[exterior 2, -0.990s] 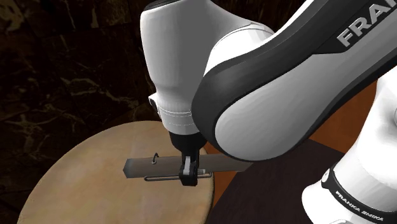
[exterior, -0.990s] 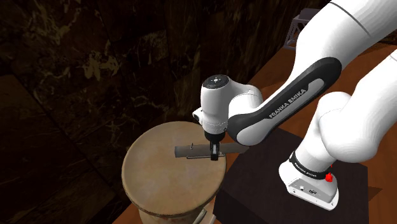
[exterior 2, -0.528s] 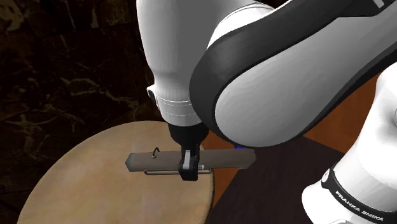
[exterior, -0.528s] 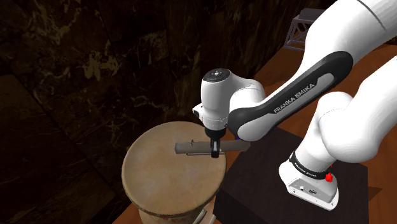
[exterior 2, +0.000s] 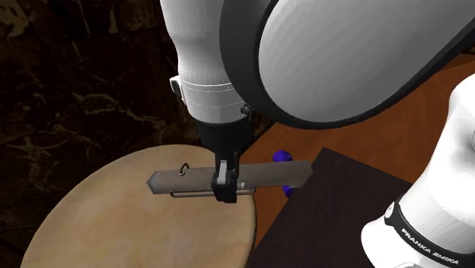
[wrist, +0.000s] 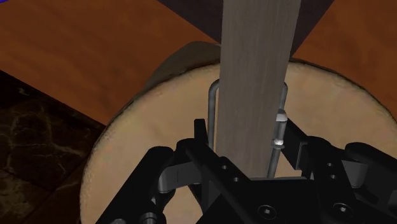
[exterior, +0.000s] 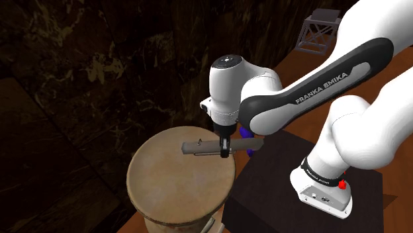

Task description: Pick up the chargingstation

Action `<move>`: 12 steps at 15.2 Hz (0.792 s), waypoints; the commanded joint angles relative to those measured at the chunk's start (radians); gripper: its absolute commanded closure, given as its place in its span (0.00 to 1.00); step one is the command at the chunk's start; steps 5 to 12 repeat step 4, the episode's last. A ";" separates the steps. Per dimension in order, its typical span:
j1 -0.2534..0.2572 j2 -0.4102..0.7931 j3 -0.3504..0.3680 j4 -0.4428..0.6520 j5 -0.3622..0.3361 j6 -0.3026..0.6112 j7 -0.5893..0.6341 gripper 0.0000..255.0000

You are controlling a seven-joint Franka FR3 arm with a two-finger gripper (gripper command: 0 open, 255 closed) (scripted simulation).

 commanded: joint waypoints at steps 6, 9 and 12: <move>0.002 -0.032 -0.008 0.022 0.002 -0.055 -0.007 1.00; 0.002 -0.032 -0.008 0.022 0.002 -0.055 -0.007 1.00; 0.002 -0.032 -0.008 0.022 0.002 -0.055 -0.007 1.00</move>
